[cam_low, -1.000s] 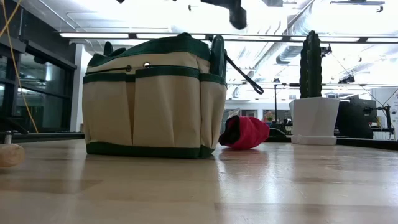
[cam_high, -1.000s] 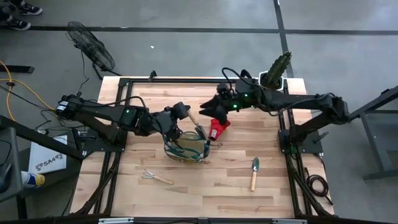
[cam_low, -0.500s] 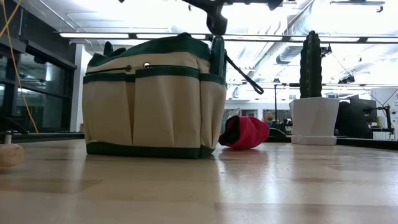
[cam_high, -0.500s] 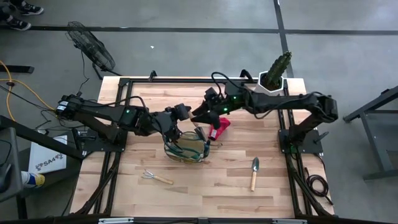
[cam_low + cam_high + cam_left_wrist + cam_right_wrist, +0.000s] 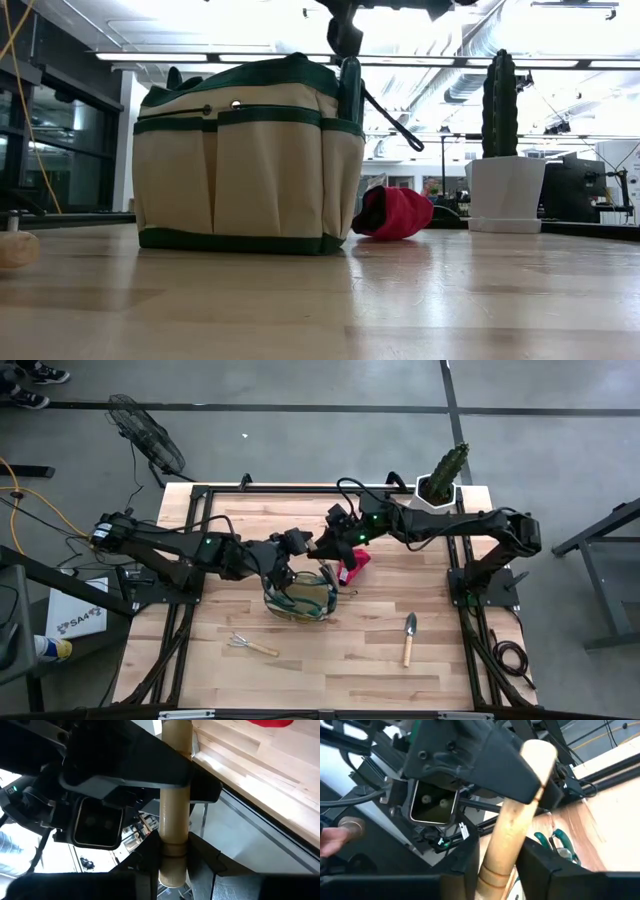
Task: Pick & Place Garden tools in Gardening bag
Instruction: Put the left light brown trowel into the gardening bag
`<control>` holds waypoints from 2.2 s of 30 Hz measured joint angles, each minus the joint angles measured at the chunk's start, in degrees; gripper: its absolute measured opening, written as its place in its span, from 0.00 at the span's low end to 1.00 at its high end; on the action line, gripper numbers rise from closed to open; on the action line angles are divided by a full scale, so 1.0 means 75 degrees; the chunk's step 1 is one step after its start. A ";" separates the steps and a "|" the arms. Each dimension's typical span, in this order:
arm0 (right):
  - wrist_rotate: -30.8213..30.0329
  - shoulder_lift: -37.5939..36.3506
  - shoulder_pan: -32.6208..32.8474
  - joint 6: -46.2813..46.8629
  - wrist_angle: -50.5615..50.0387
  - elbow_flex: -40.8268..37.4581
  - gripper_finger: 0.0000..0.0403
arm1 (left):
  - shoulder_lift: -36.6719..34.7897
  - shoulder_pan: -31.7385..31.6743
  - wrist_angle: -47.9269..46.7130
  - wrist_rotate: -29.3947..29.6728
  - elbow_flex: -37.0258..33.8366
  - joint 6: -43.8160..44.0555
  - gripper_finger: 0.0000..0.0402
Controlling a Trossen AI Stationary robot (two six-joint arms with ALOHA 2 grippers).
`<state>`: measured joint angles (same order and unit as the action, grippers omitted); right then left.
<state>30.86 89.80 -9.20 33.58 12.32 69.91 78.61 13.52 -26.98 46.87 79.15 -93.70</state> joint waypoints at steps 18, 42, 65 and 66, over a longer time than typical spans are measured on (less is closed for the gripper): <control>-0.0360 0.0000 -0.0044 -0.0370 -0.0079 -0.0006 0.15 | 0.0006 0.0000 0.0077 0.0250 -0.0012 0.0736 0.28; -0.2830 -0.0200 0.0365 -0.1438 -0.0577 0.0000 0.15 | -0.1148 0.0895 0.0046 0.1925 -0.0012 0.3859 0.42; -1.0622 -0.0312 0.2006 -0.4565 0.0140 0.0000 0.15 | -0.1358 -0.0255 0.1420 -0.0125 0.0412 1.4540 0.42; -1.0659 -0.0312 0.2007 -0.4675 0.0145 0.0000 0.15 | -0.1337 -0.0475 0.1106 -0.0601 0.0610 1.5061 0.42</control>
<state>-49.08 87.46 5.85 -1.49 13.41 69.91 68.58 9.95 -18.68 42.37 83.73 19.26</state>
